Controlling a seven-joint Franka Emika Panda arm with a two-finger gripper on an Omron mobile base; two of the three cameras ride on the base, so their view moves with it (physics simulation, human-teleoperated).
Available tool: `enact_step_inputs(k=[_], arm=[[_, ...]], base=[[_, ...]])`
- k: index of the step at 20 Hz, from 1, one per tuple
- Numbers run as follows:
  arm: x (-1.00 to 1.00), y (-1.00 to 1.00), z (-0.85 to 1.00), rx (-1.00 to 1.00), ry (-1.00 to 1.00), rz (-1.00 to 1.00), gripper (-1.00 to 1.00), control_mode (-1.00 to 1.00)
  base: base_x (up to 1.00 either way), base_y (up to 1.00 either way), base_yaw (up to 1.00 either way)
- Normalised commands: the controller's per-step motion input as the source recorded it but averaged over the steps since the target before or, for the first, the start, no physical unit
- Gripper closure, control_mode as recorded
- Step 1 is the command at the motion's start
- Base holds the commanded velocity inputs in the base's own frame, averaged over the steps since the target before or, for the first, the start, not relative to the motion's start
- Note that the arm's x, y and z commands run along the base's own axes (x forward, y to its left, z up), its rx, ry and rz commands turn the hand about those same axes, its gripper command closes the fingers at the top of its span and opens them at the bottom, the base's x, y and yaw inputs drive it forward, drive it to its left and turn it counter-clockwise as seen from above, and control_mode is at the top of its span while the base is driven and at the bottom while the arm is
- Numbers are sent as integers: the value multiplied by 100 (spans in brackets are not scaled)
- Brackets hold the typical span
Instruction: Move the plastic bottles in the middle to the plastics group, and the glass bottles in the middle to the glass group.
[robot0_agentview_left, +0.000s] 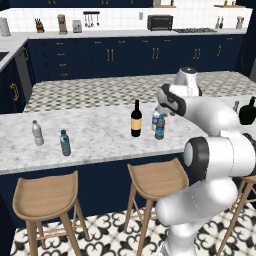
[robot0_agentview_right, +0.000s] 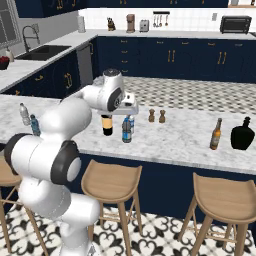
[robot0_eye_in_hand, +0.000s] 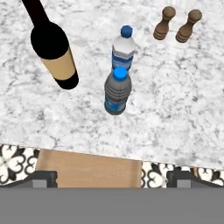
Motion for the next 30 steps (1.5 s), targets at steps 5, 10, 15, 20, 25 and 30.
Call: enact_step_inputs(k=[5, 10, 15, 20, 25, 30], arm=[[67, 2, -22, 0, 19, 0, -100, -100], [37, 4, -37, 0, 26, 0, -100, -100], [34, 0, -41, 0, 6, 0, -100, -100], [30, 0, -28, 0, 0, 0, -100, -100], [32, 0, -33, 0, 0, 0, -100, -100], [33, 0, -25, 0, 0, 0, -100, -100]], base=[[0, 0, 0], [0, 0, 0], [0, 0, 0], [0, 0, 0], [0, 0, 0], [0, 0, 0]])
